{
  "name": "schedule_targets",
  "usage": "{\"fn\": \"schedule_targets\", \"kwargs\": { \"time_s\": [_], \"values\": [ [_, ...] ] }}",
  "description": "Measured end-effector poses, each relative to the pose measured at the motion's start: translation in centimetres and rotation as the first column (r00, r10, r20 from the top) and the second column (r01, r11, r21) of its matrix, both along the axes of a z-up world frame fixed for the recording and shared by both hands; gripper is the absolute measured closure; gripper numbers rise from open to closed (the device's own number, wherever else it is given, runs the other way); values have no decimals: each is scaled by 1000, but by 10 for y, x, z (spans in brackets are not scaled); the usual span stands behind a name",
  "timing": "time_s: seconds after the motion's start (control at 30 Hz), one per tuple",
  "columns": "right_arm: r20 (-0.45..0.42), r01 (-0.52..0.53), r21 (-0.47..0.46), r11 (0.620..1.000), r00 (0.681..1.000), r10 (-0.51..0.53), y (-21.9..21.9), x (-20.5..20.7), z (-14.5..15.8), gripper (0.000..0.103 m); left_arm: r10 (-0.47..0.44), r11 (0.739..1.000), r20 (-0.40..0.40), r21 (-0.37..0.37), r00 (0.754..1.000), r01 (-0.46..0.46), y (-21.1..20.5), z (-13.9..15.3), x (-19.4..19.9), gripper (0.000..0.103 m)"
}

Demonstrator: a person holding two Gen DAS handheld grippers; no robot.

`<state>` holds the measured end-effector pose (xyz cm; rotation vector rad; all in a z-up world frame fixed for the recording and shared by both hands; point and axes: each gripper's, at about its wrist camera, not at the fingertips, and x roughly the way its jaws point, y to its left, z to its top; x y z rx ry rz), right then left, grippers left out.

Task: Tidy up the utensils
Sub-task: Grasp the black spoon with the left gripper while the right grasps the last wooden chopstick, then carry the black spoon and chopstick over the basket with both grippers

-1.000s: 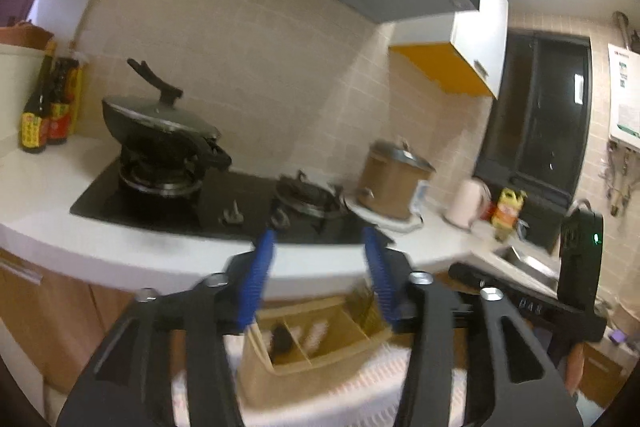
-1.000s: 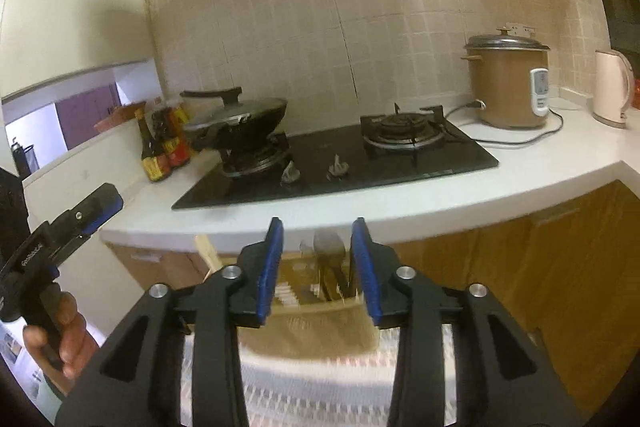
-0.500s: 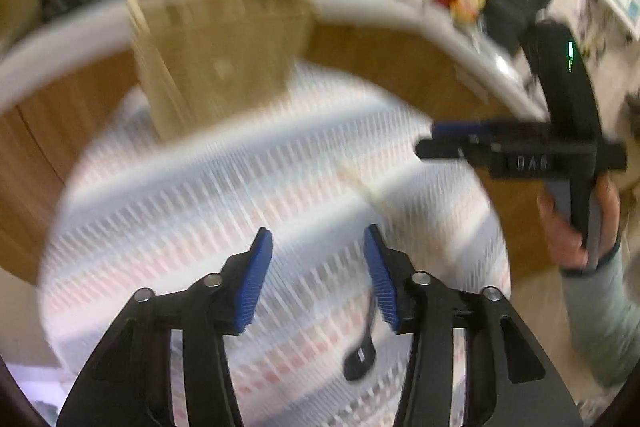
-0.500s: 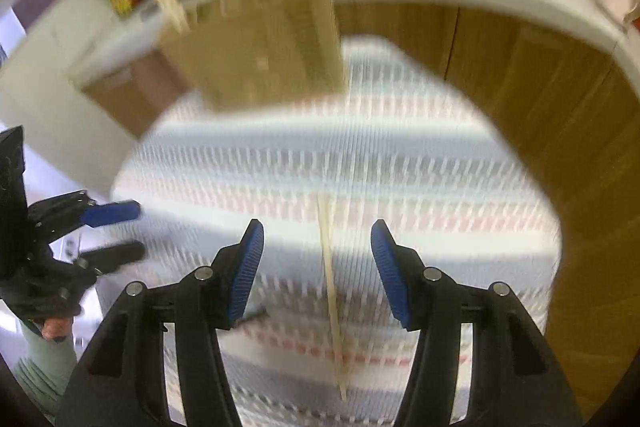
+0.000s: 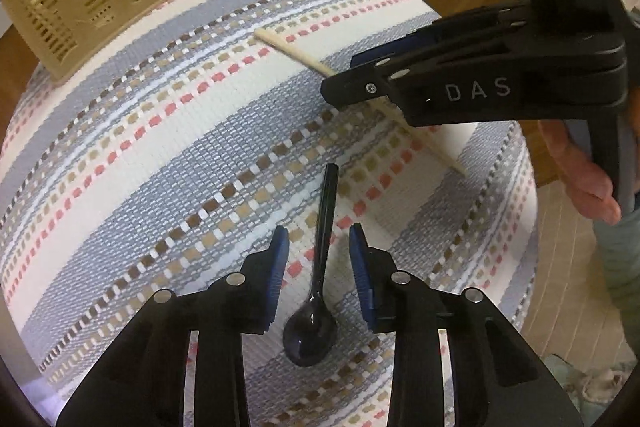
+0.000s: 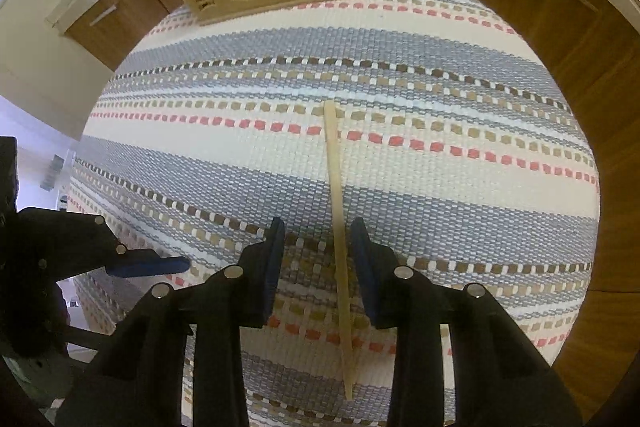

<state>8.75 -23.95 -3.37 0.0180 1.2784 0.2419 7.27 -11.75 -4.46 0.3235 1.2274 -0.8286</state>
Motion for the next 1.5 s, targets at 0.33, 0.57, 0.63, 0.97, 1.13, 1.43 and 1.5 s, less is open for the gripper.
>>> {"fn": "schedule_targets", "kwargs": {
  "time_s": [0.33,0.57,0.63,0.97,1.13,1.43,1.5],
  "values": [
    [14,36,-42,998,999,-36,6,1,-12,98,85,995,86,38,993,-88,-8,-4,1,97],
    [15,219,50,974,975,-220,-24,-4,-7,98,424,883,-45,-204,905,-424,58,4,41,97],
    [11,246,38,969,969,-246,-28,-3,-10,98,480,847,-78,-220,874,-484,74,0,52,97],
    [11,210,-9,978,978,-210,-18,22,-8,73,464,866,-87,-165,882,-472,64,-15,61,92],
    [13,169,-45,985,986,-168,-8,37,-9,73,387,919,-23,-76,922,-388,48,-14,58,84],
    [73,130,-144,981,990,-121,14,31,-16,98,332,940,159,28,930,-340,16,-15,47,98],
    [82,127,-142,982,990,-116,16,30,-16,98,345,938,140,-17,928,-347,28,-12,49,98]
  ]
}}
